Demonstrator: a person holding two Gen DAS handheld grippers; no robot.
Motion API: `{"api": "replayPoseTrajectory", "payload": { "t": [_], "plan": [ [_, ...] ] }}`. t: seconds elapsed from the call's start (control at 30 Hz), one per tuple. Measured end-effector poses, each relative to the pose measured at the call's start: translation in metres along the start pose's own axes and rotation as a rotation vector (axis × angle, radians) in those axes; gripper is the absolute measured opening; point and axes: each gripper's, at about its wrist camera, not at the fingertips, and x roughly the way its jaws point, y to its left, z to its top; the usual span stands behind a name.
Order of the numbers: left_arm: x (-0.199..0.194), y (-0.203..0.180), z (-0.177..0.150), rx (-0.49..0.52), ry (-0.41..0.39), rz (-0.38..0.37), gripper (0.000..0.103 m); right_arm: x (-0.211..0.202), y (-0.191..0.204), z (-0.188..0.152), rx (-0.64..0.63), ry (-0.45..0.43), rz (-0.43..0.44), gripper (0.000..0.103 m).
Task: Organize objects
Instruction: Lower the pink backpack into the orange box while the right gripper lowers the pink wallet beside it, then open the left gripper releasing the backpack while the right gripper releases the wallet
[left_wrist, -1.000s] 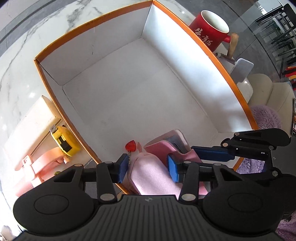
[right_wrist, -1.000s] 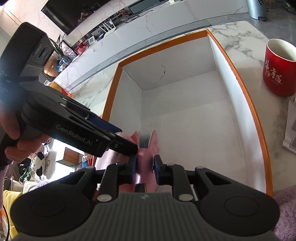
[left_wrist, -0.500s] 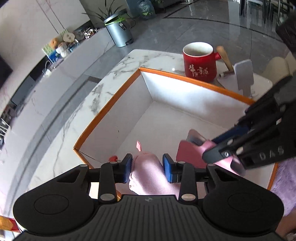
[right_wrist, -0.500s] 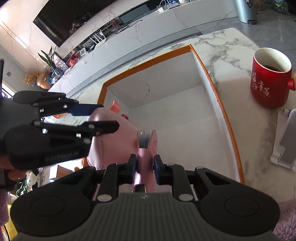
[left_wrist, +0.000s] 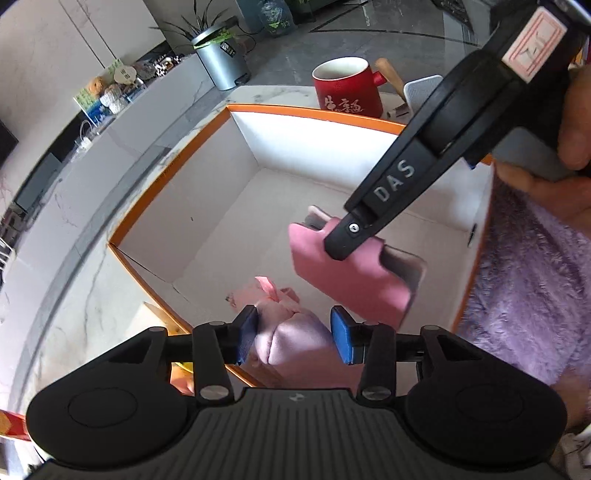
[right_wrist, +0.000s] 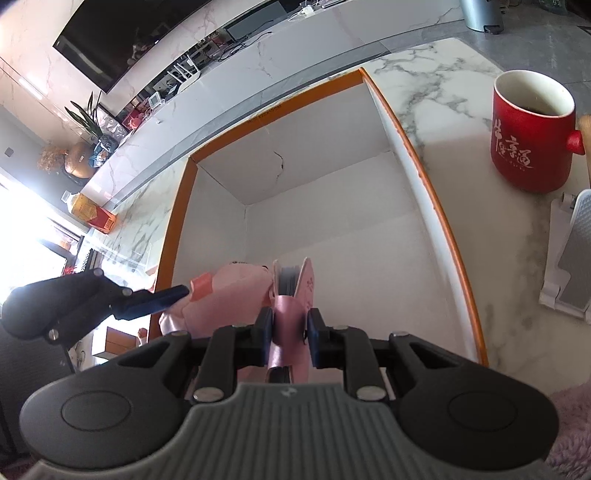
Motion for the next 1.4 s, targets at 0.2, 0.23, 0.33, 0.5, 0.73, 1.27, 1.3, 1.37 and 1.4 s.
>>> {"api": "replayPoseTrajectory", "payload": {
  "t": [0.2, 0.23, 0.33, 0.5, 0.73, 1.27, 1.3, 1.37, 1.4],
  "plan": [
    [-0.002, 0.014, -0.009, -0.232, 0.049, -0.185, 0.04, 0.01, 0.009, -0.007, -0.021, 0.037, 0.002, 0.021],
    [-0.002, 0.016, -0.01, -0.255, 0.051, -0.197, 0.04, 0.011, 0.011, -0.008, -0.028, 0.042, 0.001, 0.021],
    [-0.004, 0.024, -0.016, -0.335, 0.045, -0.249, 0.04, 0.015, 0.016, -0.011, -0.047, 0.069, 0.003, 0.021],
    [-0.025, 0.035, -0.028, -0.391, -0.009, -0.238, 0.044, 0.019, 0.025, -0.016, -0.081, 0.099, -0.016, 0.021],
    [-0.052, 0.056, -0.047, -0.522, -0.083, -0.174, 0.048, 0.021, 0.046, -0.019, -0.153, 0.105, -0.074, 0.021],
    [-0.028, 0.069, -0.088, -0.792, -0.14, -0.255, 0.058, 0.031, 0.061, -0.022, -0.161, 0.124, -0.117, 0.024],
    [-0.028, 0.068, -0.088, -0.791, -0.14, -0.253, 0.058, 0.032, 0.06, -0.021, -0.137, 0.124, -0.105, 0.024],
    [-0.026, 0.066, -0.087, -0.785, -0.137, -0.25, 0.058, 0.029, 0.055, -0.019, -0.104, 0.124, -0.086, 0.024],
    [-0.025, 0.064, -0.087, -0.783, -0.134, -0.252, 0.058, 0.027, 0.053, -0.019, -0.087, 0.124, -0.077, 0.024]
  ]
}}
